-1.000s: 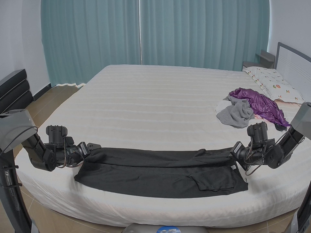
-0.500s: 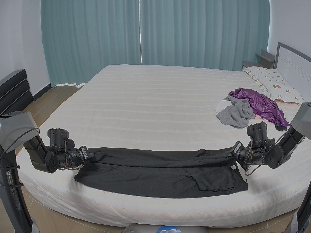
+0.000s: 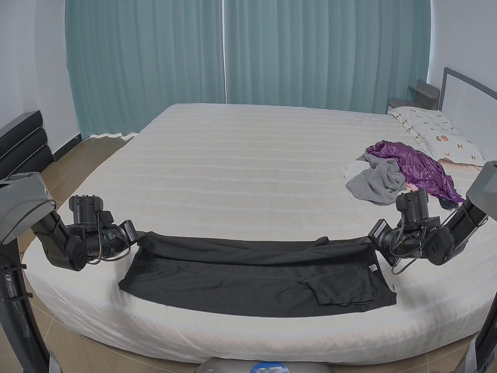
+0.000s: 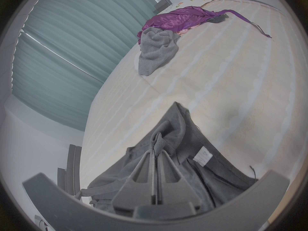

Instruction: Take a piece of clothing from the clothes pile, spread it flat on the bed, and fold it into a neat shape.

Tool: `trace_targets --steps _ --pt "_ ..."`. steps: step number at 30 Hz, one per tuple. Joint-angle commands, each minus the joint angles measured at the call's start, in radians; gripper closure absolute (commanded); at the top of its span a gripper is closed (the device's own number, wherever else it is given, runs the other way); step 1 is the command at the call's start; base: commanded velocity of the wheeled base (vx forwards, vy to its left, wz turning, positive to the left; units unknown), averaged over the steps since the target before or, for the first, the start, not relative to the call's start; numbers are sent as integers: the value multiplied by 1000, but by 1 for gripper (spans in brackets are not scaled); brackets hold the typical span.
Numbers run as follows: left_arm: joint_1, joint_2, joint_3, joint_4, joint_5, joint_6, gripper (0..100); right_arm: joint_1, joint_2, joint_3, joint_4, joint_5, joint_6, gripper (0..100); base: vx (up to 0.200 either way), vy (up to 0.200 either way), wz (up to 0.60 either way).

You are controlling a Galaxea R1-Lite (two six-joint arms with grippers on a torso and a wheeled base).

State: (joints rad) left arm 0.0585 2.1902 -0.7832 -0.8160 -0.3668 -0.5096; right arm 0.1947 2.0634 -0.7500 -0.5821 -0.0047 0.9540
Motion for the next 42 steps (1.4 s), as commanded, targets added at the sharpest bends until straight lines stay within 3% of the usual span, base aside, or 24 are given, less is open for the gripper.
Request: trace_targets --steps 1,10,25,37,42 --pt "7 2 -22 -40 5 -10 100 -4 0 -35 -1 -1 -1 100 0 0 0" --pt "7 63 -203 -60 88 -144 100 -27 49 -189 1 -8 -3 100 0 0 0" --pt "-2 148 -335 -61 98 -184 100 -41 176 -388 13 -14 -11 100 0 0 0" --pt "1 140 -275 -63 104 -190 100 -38 127 -282 13 -1 -18 100 0 0 0" --pt "14 100 -157 -77 92 -188 100 -23 69 -144 1 0 -46 100 0 0 0"
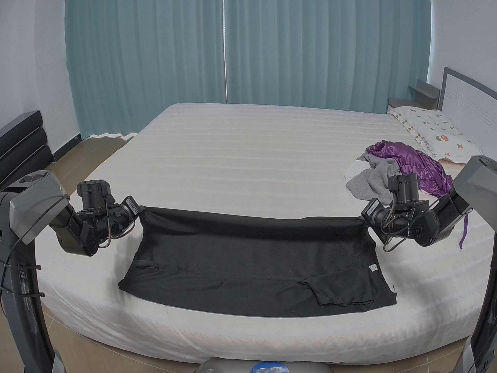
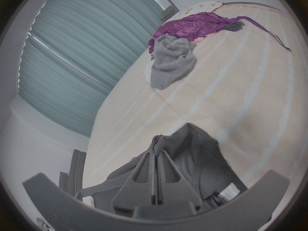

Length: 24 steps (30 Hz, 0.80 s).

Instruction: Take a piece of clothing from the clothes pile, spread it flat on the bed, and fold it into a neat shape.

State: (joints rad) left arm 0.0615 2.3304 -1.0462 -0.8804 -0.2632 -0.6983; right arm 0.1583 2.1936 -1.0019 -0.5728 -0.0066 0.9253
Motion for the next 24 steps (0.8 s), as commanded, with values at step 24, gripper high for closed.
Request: trace_targets --steps 24 --pt "4 -36 449 -281 -54 33 100 44 -57 376 -177 23 -45 100 0 0 0"
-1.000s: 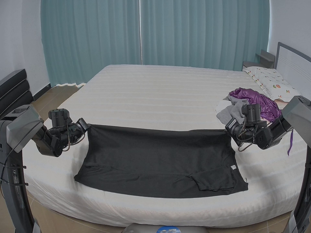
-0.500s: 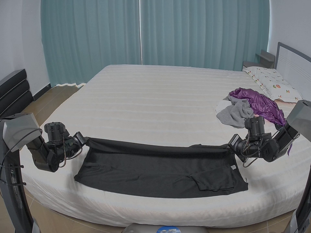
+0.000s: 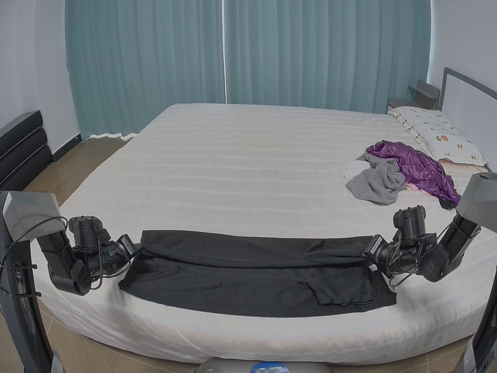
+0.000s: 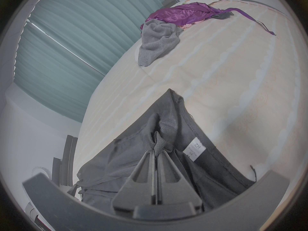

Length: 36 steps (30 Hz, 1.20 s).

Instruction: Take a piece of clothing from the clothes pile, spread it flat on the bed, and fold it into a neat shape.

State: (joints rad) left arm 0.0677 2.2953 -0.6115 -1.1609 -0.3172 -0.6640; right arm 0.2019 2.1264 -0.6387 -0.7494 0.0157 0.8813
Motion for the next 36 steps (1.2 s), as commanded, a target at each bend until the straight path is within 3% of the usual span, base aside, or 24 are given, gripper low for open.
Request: trace_targets --steps 1,3,4,14,19,24,31,36 --pt "-2 0 16 0 0 -2 100 1 12 14 -1 1 -1 100 0 0 0" --pt "-2 0 18 0 0 -2 100 1 15 19 -1 1 -1 100 0 0 0" --pt "-2 0 22 0 0 -2 0 1 23 22 -1 0 -2 0 0 0 0" --pt "6 -80 68 -2 0 -16 0 -15 -49 25 -2 1 -7 0 0 0 0" --pt "0 -132 55 -14 0 -85 0 -50 -83 10 -4 9 -7 0 0 0 0" --pt "-43 -109 53 -16 6 -77 0 -67 -77 13 -7 61 -4 0 0 0 0" --pt "-71 -94 -1 -22 18 -89 0 -85 -85 10 -25 95 1 0 0 0 0" --pt "-132 -62 -48 -22 50 -141 0 -85 -54 19 -87 98 5 0 0 0 0"
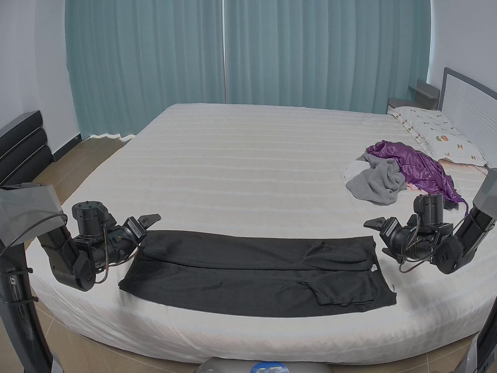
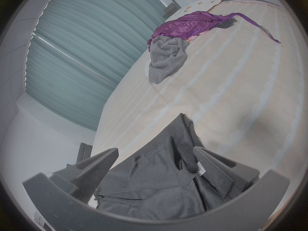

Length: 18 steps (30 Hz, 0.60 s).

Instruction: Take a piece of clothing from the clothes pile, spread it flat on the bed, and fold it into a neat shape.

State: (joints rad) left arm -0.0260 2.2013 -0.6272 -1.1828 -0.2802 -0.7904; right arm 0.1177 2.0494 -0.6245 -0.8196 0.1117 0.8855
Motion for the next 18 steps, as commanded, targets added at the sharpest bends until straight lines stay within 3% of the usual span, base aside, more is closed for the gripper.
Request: trace_targets --steps 1,8,18 --pt "-48 44 -35 0 19 -15 0 -1 28 5 -18 2 4 0 0 0 0" --pt "-54 100 -29 5 36 7 0 -6 49 6 -24 3 29 0 0 0 0" --pt "-43 20 26 17 78 33 0 -23 49 -6 -23 8 21 0 0 0 0"
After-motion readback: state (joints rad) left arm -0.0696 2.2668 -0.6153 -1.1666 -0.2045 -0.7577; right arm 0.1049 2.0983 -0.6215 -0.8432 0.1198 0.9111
